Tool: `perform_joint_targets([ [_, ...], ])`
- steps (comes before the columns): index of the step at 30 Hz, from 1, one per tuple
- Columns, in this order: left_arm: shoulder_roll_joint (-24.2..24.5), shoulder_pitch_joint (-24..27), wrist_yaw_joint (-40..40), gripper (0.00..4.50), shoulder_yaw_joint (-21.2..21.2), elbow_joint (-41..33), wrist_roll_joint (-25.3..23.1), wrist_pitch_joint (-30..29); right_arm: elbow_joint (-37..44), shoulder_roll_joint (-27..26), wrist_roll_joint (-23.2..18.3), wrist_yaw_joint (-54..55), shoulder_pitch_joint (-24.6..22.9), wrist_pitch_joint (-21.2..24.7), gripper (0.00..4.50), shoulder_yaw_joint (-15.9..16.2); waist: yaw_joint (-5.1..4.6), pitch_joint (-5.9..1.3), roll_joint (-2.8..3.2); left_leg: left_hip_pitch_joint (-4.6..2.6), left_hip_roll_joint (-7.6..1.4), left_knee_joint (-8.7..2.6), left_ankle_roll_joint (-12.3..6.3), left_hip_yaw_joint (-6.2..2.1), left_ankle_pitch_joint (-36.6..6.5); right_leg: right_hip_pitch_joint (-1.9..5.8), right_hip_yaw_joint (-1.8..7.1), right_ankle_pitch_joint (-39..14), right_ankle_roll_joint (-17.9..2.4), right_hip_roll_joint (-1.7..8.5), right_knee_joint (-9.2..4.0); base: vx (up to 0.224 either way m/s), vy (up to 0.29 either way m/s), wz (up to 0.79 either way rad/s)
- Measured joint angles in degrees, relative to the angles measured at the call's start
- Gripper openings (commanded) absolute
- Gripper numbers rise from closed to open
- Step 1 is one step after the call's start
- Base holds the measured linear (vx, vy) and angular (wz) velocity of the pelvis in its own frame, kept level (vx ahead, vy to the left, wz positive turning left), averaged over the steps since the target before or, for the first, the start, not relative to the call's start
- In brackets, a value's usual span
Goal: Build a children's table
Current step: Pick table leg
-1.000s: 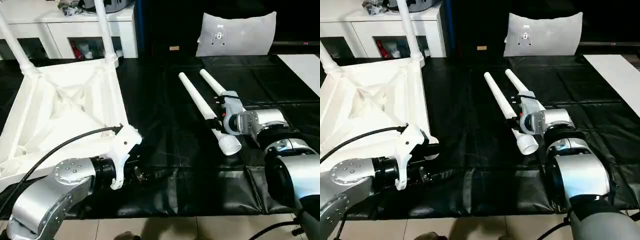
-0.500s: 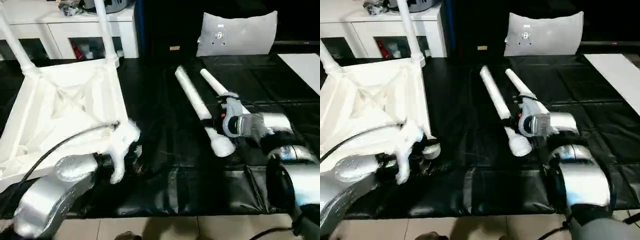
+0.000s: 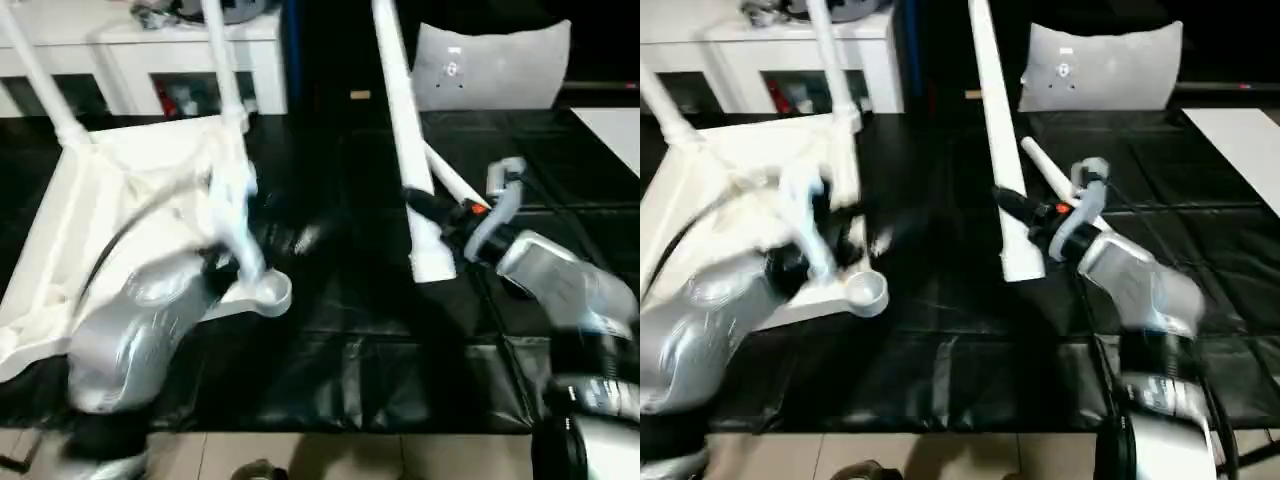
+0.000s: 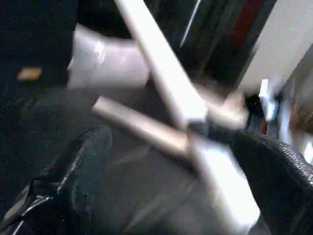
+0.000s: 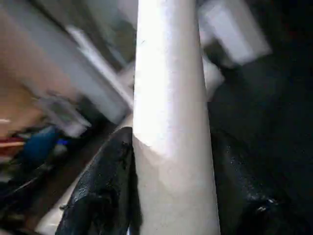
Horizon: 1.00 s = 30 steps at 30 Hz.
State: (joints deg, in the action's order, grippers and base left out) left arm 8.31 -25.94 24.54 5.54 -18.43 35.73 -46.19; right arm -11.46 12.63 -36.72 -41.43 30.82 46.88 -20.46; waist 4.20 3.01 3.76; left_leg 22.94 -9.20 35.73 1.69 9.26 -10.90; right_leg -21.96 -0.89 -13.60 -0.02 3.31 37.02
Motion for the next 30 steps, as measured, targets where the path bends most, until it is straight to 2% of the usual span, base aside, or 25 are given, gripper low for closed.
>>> perform_joint_targets([
  [4,-3.9,-4.1,-0.7,4.50,2.0,1.8,5.2,-1.1,6.2,-1.1,-3.8,-1.5,-3.0,1.5,1.85,0.0,0.11,-0.02,0.02,0.01,0.00,-0.01,0.00,0.03,0.0,-0.01,0.01,0.0,0.0,0.00,-0.01,0.000,0.000,0.00],
  [7,-6.4,-6.9,-1.0,4.50,2.3,5.1,6.3,-2.2,9.9,-1.9,-6.3,-2.4,-3.8,2.7,1.85,1.0,0.32,-0.01,0.02,0.05,-0.01,-0.02,-0.01,0.04,0.0,-0.05,0.02,0.0,0.0,0.00,-0.04,0.000,0.000,0.00],
  [11,-7.0,-8.7,-1.1,4.50,2.0,7.1,6.5,-2.2,11.7,-1.9,-6.9,-2.8,-3.9,2.7,1.85,2.4,0.60,-0.02,0.02,0.05,-0.01,-0.05,-0.01,0.04,0.0,-0.05,0.02,0.0,0.1,0.00,-0.09,0.000,0.000,0.00],
  [17,-7.8,-9.3,-1.4,4.50,1.7,11.2,7.2,-2.3,19.9,-0.7,0.5,-1.0,-8.0,-2.2,1.85,11.4,0.81,0.03,0.28,0.10,-0.01,-0.15,0.01,0.04,0.0,-0.07,0.01,0.0,0.2,0.00,-0.21,0.000,0.000,0.00],
  [23,-8.6,-9.5,-2.5,4.50,0.3,12.3,4.3,1.1,24.3,-3.3,8.2,4.6,-9.6,-11.1,1.85,16.9,0.77,0.06,0.38,0.10,0.00,-0.26,0.02,0.04,0.0,-0.06,0.01,0.0,0.2,0.00,-0.35,0.000,0.000,0.00],
  [24,-8.5,-9.3,-2.5,4.16,0.1,12.3,3.7,2.6,25.0,-4.3,9.3,5.4,-10.3,-12.8,1.85,17.5,0.75,0.06,0.38,0.10,-0.01,-0.31,0.02,0.04,0.0,-0.06,0.01,0.0,0.2,0.00,-0.39,0.000,0.000,0.00],
  [27,-8.2,-7.3,-3.0,4.08,-1.1,11.6,0.6,6.0,26.1,-6.2,12.5,7.5,-11.9,-17.6,1.85,20.0,0.56,0.02,0.52,0.14,0.00,-0.48,0.02,0.05,0.0,-0.06,0.01,0.1,0.5,-0.01,-0.62,0.000,0.000,0.00],
  [30,-9.4,-6.5,-4.4,4.08,-1.4,11.4,0.1,6.8,26.1,-5.9,16.4,9.0,-12.1,-22.0,1.85,22.2,0.51,0.02,0.53,0.17,0.00,-0.55,0.04,0.07,0.0,-0.04,0.01,0.1,0.6,-0.01,-0.79,0.000,0.000,0.00],
])
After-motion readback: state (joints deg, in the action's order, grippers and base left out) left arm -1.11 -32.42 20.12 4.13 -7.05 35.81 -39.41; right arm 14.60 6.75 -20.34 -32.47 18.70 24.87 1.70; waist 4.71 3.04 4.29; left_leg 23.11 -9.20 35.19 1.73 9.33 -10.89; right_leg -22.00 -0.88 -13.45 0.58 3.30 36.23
